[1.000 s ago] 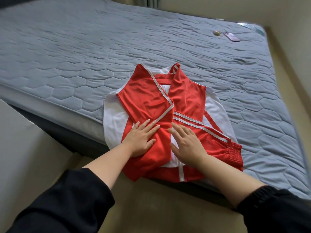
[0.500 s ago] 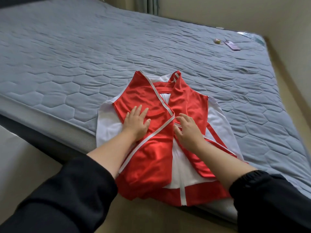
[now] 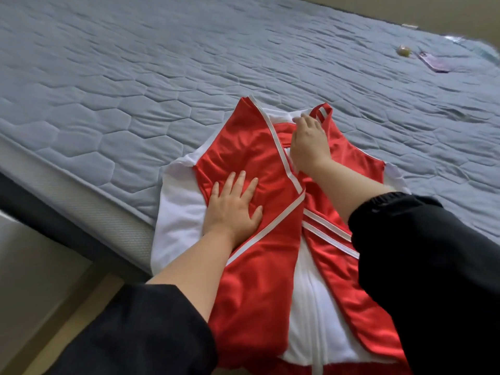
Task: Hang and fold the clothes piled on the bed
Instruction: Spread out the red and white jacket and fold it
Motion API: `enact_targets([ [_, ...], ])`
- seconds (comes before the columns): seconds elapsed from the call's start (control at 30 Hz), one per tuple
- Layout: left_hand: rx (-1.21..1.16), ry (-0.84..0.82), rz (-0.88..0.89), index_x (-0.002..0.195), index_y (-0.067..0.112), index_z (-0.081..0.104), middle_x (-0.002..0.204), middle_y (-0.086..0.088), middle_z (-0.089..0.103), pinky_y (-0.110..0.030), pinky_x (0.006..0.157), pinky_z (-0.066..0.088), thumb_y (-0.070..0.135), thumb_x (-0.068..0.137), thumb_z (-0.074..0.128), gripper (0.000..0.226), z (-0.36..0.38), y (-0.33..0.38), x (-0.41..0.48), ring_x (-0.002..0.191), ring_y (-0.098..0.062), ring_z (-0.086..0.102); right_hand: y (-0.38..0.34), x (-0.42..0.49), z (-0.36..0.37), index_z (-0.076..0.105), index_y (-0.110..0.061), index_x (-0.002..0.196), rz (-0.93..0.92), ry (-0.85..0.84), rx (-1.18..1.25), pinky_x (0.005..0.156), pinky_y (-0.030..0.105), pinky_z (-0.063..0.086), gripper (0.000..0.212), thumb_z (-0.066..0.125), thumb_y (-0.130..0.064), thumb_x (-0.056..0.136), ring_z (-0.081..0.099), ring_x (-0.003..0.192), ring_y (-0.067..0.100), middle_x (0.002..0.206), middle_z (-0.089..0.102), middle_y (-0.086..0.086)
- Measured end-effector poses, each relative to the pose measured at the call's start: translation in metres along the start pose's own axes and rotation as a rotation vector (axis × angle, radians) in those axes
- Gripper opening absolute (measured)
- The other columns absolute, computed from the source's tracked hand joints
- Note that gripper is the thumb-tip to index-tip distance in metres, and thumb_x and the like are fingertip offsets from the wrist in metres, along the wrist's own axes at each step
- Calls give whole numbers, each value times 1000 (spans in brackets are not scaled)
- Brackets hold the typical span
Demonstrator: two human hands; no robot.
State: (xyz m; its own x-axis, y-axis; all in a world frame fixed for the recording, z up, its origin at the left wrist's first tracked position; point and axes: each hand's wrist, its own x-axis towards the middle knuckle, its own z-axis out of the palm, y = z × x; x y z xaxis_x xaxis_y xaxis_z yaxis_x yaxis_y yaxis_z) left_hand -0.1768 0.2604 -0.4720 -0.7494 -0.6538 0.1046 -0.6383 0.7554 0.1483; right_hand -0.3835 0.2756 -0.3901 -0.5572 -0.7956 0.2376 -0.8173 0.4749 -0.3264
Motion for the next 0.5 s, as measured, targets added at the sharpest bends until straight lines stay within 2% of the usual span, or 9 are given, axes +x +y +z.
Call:
enact_targets([
  [0.17, 0, 26, 8, 151, 31, 18, 160, -2, 13, -47, 115, 9, 53, 89, 33, 68, 2, -1, 2, 147, -21, 8, -5, 50, 22, 30, -12, 146, 103, -114, 48, 117, 44, 19, 63, 32, 4, 86, 22, 143, 25, 155, 27, 8],
  [0.3, 4, 23, 5, 151, 31, 19, 160, -2, 14, -47, 115, 9, 55, 86, 28, 70, 1, 1, 3, 147, -21, 9, -2, 70, 40, 16, -13, 151, 38, -247, -125, 117, 48, 0, 65, 38, -6, 90, -2, 148, 21, 161, 5, 3],
  [0.5, -2, 3, -1, 151, 32, 18, 160, -1, 14, -46, 115, 7, 56, 82, 21, 73, 0, 1, 5, 147, -20, 8, 0, 82, 59, 8, -14, 151, -22, -363, -243, 113, 58, -7, 81, 48, -13, 81, -5, 148, 25, 158, 19, 5],
])
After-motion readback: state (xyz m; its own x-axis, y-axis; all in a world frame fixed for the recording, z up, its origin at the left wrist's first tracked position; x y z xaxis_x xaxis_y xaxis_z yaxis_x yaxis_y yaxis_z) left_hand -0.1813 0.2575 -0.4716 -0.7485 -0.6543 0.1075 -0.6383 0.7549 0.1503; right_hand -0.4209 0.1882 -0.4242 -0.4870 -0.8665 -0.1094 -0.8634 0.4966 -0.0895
